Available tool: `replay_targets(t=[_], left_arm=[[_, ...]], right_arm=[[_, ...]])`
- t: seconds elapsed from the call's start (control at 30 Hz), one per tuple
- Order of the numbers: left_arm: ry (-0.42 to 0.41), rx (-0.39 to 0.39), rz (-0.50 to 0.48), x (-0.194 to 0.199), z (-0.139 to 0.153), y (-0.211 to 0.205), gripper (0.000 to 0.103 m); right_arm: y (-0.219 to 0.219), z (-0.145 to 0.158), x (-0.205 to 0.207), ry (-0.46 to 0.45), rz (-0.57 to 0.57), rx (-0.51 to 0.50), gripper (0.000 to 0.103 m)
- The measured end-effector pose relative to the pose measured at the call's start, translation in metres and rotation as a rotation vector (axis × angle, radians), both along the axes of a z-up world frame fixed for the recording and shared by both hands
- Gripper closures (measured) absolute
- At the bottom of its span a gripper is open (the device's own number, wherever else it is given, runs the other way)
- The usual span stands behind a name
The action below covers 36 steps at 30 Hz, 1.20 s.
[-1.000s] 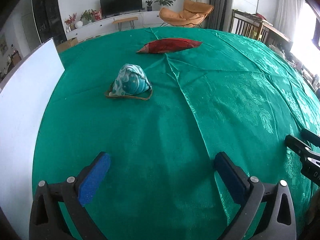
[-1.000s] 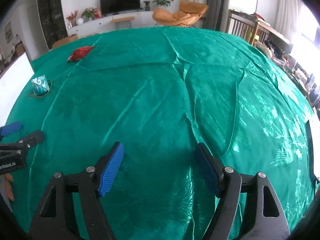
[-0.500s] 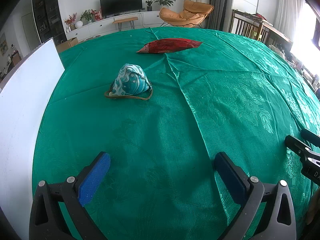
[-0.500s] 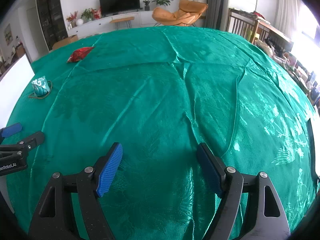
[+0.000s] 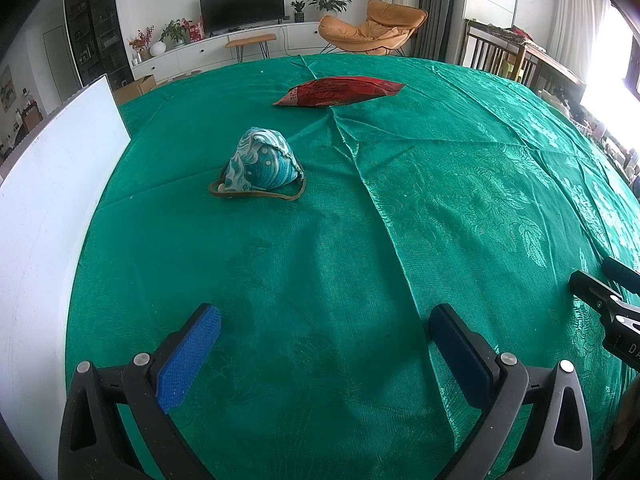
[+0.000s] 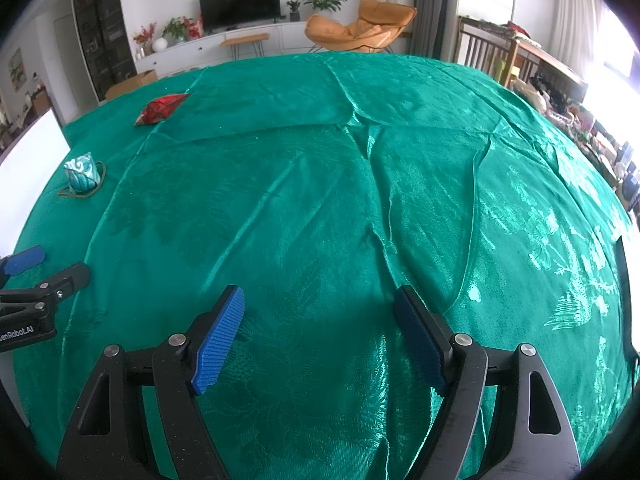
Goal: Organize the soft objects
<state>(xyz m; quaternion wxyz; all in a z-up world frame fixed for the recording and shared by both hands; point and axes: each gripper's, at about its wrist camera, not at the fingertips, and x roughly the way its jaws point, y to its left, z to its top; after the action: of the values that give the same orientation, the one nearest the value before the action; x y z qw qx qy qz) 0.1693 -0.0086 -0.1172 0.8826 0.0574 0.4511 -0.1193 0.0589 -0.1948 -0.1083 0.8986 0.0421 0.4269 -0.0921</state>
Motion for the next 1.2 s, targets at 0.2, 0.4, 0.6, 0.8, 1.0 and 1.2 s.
replay_targets(t=[0.2,0.4,0.6,0.8,1.0,1.2], left_arm=[[0.0,0.0,0.0,0.0001,0.0,-0.0001,0.0],[0.0,0.0,0.0,0.0,0.0,-0.0002,0.0],[0.0,0.0,0.001,0.0,0.0,-0.0002,0.0],[-0.001,0.0,0.001,-0.0001,-0.0001,-0.0003,0.0],[-0.001,0.0,0.001,-0.0003,-0.0002,-0.0004,0.0],[0.028,-0.002,0.02,0.0065,0.0019,-0.0023,0.0]], right_arm=[[0.0001,-0.0001,0.0,0.0,0.0,0.0,0.023],[0.0005,-0.0001,0.0002,0.0,0.0,0.0,0.023],[0.0006,-0.0001,0.0003,0.0,0.0,0.0,0.023],[0.0007,-0.0001,0.0004,0.0,0.0,0.001,0.023],[0.0009,-0.0003,0.0005,0.0,0.0,0.001,0.023],[0.0011,-0.0004,0.0007,0.0,0.0,0.001,0.022]])
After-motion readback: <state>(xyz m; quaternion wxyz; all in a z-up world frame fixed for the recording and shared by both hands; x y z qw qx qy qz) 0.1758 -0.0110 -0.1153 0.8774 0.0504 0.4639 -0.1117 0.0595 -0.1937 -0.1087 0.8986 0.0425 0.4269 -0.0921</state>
